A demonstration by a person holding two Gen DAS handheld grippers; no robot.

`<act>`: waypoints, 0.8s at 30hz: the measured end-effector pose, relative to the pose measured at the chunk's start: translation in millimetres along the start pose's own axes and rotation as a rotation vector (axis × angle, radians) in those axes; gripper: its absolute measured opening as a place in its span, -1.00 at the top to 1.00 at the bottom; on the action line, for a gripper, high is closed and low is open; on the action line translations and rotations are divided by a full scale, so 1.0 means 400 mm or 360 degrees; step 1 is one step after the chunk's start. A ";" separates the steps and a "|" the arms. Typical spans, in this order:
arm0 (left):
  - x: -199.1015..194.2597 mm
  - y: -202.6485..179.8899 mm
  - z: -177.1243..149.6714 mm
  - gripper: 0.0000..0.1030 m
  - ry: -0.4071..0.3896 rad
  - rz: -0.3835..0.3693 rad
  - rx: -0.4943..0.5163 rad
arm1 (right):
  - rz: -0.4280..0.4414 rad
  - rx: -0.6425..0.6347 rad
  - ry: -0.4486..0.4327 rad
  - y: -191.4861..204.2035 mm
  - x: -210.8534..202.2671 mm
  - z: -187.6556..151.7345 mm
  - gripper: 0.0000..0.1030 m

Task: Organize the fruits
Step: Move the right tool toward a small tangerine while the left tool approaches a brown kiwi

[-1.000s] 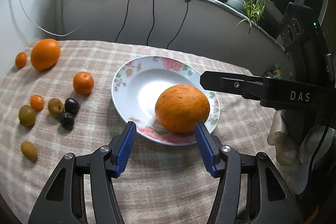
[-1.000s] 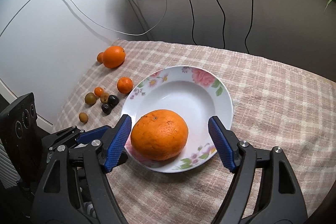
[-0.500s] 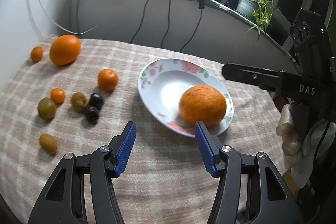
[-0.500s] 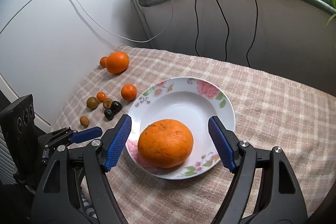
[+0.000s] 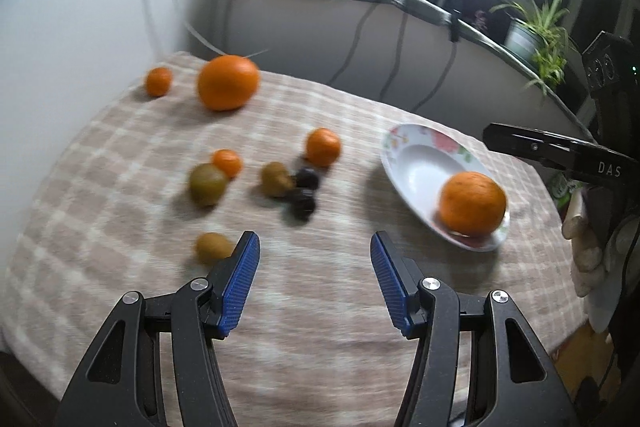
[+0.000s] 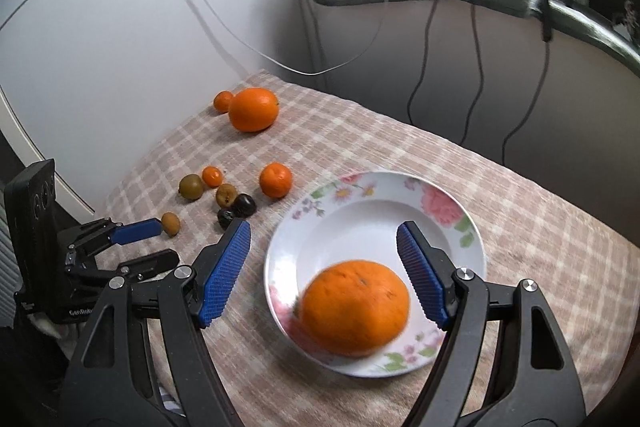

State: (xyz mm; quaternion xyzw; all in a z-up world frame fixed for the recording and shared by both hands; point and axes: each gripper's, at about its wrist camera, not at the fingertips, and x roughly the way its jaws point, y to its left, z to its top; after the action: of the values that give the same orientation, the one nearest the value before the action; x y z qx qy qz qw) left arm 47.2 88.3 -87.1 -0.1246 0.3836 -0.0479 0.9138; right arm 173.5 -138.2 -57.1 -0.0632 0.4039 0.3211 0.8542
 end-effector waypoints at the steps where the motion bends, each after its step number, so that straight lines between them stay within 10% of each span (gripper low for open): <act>1: -0.002 0.012 -0.001 -0.11 -0.0002 0.0014 -0.0013 | 0.0007 -0.0009 0.0009 0.005 0.008 0.007 -0.52; 24: 0.041 0.126 -0.010 0.16 0.0110 0.0085 -0.0096 | 0.0117 -0.0185 0.0301 0.118 0.244 0.116 -0.16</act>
State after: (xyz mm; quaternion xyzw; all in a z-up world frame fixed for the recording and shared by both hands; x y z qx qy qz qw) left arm 55.7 133.0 -114.3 -0.1402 0.4196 -0.0162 0.8967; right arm 220.9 -35.4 -90.1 -0.1278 0.4656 0.3677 0.7948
